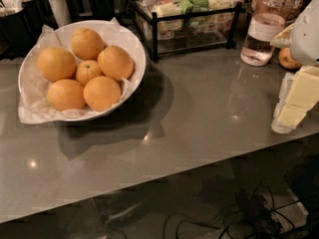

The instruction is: Pick orange from white bowl

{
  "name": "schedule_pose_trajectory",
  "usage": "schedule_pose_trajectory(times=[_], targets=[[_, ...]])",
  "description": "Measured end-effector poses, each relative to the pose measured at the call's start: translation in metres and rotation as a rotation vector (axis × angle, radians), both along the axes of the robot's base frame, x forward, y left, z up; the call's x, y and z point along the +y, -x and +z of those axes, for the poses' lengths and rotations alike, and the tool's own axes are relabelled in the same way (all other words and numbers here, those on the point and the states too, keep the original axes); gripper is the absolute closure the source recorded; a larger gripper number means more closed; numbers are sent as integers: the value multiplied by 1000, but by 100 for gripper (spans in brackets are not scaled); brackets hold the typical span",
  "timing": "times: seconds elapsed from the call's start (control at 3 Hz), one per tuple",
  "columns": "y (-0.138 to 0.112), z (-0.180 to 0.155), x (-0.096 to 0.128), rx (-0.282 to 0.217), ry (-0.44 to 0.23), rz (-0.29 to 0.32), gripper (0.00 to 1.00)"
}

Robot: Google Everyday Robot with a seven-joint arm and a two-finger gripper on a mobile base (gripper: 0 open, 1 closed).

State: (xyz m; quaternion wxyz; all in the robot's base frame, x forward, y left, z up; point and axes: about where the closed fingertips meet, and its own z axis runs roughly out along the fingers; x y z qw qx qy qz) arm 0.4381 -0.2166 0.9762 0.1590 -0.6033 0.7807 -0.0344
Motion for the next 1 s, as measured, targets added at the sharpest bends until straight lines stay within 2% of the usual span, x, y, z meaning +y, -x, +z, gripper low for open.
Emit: schedule_pose_trajectory(times=[0.33,0.67,1.0], targets=[[0,0,0,0,0,0,0],[-4,2,10,-4,-10,35,0],[-13,0,46,12,-46,160,0]])
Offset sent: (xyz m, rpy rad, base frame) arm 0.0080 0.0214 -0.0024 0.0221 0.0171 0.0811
